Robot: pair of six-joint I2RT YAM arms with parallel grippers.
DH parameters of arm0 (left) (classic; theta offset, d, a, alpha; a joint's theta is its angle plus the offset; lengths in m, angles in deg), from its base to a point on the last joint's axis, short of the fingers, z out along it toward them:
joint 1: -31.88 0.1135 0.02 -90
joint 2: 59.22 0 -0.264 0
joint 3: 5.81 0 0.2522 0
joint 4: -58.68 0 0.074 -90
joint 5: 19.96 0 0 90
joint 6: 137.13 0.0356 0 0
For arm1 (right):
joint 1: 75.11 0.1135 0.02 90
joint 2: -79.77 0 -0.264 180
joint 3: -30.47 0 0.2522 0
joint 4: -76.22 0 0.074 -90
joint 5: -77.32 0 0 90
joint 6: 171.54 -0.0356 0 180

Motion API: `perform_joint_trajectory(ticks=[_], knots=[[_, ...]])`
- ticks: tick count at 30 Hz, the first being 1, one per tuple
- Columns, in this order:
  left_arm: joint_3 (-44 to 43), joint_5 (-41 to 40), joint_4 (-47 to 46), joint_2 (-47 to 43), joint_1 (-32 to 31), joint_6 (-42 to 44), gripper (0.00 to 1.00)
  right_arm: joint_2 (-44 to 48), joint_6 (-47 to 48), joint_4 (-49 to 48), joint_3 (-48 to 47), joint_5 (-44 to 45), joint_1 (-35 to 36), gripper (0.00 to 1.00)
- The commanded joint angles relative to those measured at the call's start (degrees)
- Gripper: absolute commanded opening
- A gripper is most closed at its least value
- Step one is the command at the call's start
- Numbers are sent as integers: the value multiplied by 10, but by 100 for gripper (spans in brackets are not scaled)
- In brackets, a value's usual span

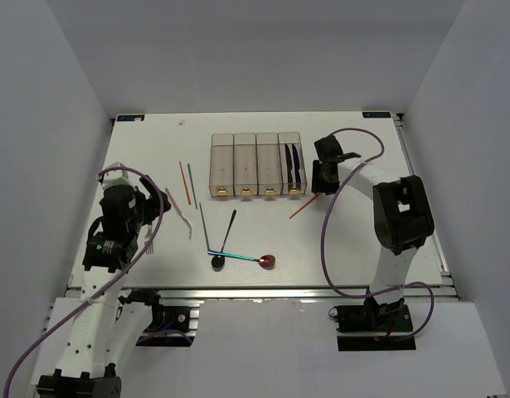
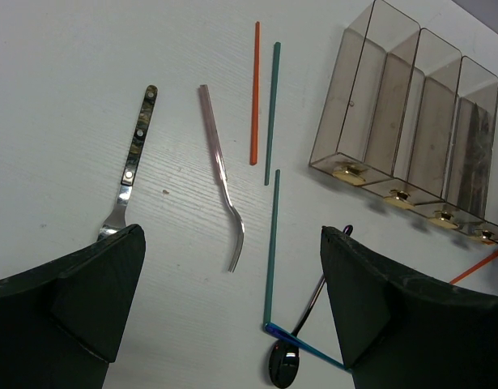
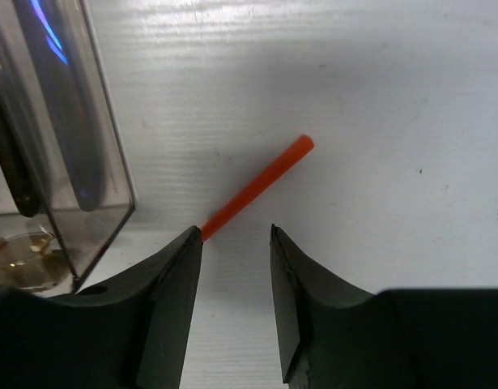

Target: Sort the eating utensils into containers

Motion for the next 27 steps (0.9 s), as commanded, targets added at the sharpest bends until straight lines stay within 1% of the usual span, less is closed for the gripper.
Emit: perform_joint_trajectory(ticks=[1,4,9,13,16,21,24,26,27], knots=[[1,7,-2,-1,4,2,98,-8,-1,4,-28,13,-1,45],[0,7,-3,-3,3,2,98,11,-21,-8,-11,10,-5,45],[0,7,-3,-3,3,2,98,40,-83,-31,2,6,-8,45],[1,6,-3,-6,3,1,98,27,-129,-35,-4,31,-8,46],[1,5,-3,-9,4,1,98,1,-158,-8,-13,54,-7,46],[1,8,-5,-12,3,1,98,19,-190,-37,36,65,5,45],[1,8,-5,-12,3,2,98,8,-193,-38,35,67,8,44],[1,8,-5,-15,3,2,98,-13,-194,-29,23,67,7,42],[1,8,-5,-17,3,2,98,-19,-193,-28,19,67,7,38]])
